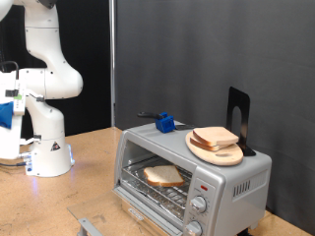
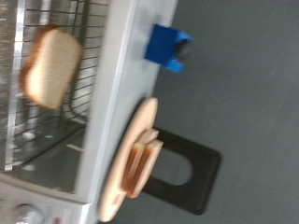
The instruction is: Make a piece of toast with the oven
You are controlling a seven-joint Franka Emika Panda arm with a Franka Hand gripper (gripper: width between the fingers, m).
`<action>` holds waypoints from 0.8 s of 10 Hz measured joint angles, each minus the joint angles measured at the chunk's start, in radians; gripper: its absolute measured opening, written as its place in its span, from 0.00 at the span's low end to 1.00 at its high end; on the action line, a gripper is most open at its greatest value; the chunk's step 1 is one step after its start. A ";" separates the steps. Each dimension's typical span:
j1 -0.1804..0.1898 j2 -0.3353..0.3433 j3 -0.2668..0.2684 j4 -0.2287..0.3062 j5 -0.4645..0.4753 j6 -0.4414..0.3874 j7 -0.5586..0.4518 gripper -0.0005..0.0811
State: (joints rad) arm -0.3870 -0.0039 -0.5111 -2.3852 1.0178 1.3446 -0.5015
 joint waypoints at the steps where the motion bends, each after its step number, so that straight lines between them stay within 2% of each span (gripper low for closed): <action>1: 0.004 0.027 0.006 0.002 0.006 0.059 0.019 0.99; 4: 0.002 0.130 0.014 0.053 0.018 0.186 0.061 0.99; 8: -0.023 0.285 0.005 0.163 0.016 0.234 0.053 0.99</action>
State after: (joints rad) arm -0.4104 0.2814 -0.5057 -2.2224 1.0336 1.5782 -0.4489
